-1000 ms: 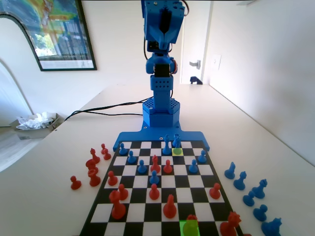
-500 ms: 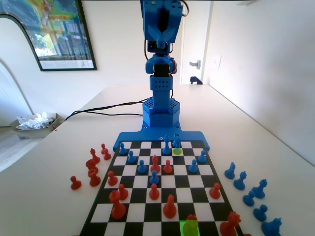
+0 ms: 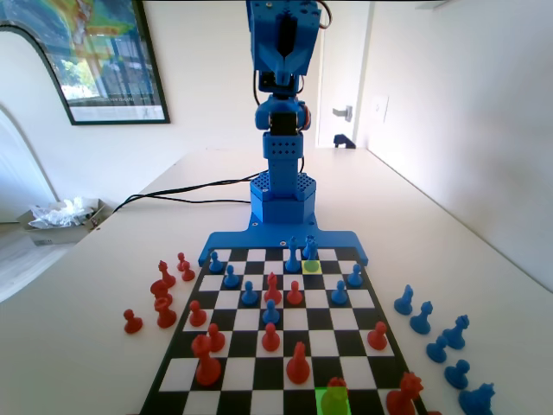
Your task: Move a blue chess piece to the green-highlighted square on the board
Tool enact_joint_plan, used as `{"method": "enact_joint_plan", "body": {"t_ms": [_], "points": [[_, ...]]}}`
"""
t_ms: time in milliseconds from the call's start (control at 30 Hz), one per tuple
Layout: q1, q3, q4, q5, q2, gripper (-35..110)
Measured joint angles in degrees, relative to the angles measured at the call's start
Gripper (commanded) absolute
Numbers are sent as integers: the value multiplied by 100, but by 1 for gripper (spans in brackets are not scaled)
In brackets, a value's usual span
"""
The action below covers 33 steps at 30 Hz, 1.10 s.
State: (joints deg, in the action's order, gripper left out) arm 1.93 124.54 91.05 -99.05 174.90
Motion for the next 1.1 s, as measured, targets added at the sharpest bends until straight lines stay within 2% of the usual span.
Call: {"method": "enact_joint_plan", "body": {"t_ms": [400,867,1100], "points": [[-132,-79,-44,176,-70,1],[-519,-1696,729,809,-1178,1],[-633,-2065,782,1222,-1872,1]]}}
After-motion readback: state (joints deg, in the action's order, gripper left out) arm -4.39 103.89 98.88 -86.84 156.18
